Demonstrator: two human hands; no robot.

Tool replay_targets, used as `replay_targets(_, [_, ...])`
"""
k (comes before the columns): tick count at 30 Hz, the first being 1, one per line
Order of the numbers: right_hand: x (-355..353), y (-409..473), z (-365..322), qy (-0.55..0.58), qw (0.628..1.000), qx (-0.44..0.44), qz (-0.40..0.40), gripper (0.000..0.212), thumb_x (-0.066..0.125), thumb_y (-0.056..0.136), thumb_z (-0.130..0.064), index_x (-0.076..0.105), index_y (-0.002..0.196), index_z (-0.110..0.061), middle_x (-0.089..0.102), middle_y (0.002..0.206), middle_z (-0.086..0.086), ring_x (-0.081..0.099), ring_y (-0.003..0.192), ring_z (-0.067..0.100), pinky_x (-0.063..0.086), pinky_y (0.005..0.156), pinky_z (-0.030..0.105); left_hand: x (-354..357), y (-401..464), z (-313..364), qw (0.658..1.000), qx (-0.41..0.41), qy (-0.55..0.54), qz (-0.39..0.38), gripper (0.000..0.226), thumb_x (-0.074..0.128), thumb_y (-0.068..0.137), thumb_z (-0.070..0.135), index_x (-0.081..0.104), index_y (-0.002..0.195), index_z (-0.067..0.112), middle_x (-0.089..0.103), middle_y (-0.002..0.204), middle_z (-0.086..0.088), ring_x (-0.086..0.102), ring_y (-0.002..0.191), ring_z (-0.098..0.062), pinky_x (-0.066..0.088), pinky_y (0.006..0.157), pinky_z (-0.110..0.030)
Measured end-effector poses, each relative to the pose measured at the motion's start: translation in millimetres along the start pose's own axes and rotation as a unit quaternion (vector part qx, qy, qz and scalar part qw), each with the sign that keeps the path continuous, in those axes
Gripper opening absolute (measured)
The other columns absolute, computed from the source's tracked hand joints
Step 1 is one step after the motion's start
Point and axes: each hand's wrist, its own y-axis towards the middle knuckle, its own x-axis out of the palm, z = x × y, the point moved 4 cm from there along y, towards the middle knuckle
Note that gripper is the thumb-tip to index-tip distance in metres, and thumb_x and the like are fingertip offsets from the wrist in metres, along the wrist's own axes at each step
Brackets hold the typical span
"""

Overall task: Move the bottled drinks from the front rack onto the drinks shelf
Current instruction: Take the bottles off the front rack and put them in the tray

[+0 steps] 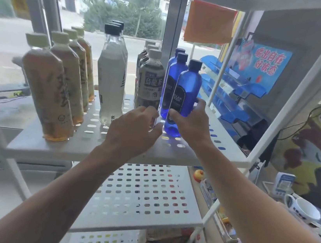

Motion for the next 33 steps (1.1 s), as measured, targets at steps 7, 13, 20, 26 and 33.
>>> replay_targets(7, [-60, -49, -4, 0.161, 0.986, 0.018, -0.040, 0.040, 0.077, 0.080, -0.027, 0.049, 0.108, -0.031, 0.074, 0.096, 0.001, 0.072, 0.085, 0.012, 0.054, 0.077, 0.028, 1, 12, 25, 0.958, -0.011, -0.285, -0.028, 0.029, 0.061, 0.093, 0.040, 0.062, 0.117, 0.025, 0.067, 0.094, 0.016, 0.065, 0.087, 0.001, 0.051, 0.077, -0.023])
replay_targets(13, [-101, -93, -1, 0.229, 0.969, 0.027, -0.090, 0.049, 0.065, 0.073, -0.022, 0.054, 0.120, -0.012, 0.075, 0.093, 0.006, 0.071, 0.083, 0.020, 0.055, 0.070, 0.026, 21, 6, 80, 0.873, 0.039, -0.468, -0.134, 0.046, 0.063, 0.084, 0.053, 0.053, 0.123, 0.032, 0.072, 0.109, 0.006, 0.068, 0.099, -0.003, 0.051, 0.083, -0.026])
replay_targets(20, [-143, -155, 31, 0.263, 0.959, 0.063, -0.090, 0.051, 0.058, 0.079, -0.012, 0.047, 0.128, -0.008, 0.074, 0.093, -0.001, 0.069, 0.086, 0.013, 0.052, 0.073, 0.020, 43, -25, 142, 0.787, 0.041, -0.578, -0.212, 0.044, 0.073, 0.077, 0.028, 0.059, 0.116, 0.014, 0.076, 0.097, -0.006, 0.073, 0.090, -0.025, 0.058, 0.082, -0.040])
replay_targets(26, [-193, -204, 60, 0.267, 0.957, 0.111, -0.023, 0.059, 0.068, 0.078, -0.023, 0.045, 0.129, -0.005, 0.068, 0.108, 0.001, 0.065, 0.099, 0.015, 0.052, 0.081, 0.026, 75, -61, 198, 0.740, 0.037, -0.610, -0.280, 0.045, 0.075, 0.075, 0.030, 0.062, 0.114, 0.011, 0.075, 0.096, -0.011, 0.073, 0.087, -0.029, 0.058, 0.078, -0.040])
replay_targets(33, [-241, -258, 104, 0.239, 0.949, 0.189, 0.086, 0.069, 0.077, 0.072, -0.028, 0.041, 0.130, -0.018, 0.068, 0.116, 0.002, 0.065, 0.109, 0.017, 0.055, 0.086, 0.031, 126, -110, 265, 0.692, 0.037, -0.601, -0.398, 0.042, 0.070, 0.079, 0.021, 0.061, 0.118, 0.007, 0.075, 0.096, -0.010, 0.073, 0.088, -0.025, 0.057, 0.075, -0.033])
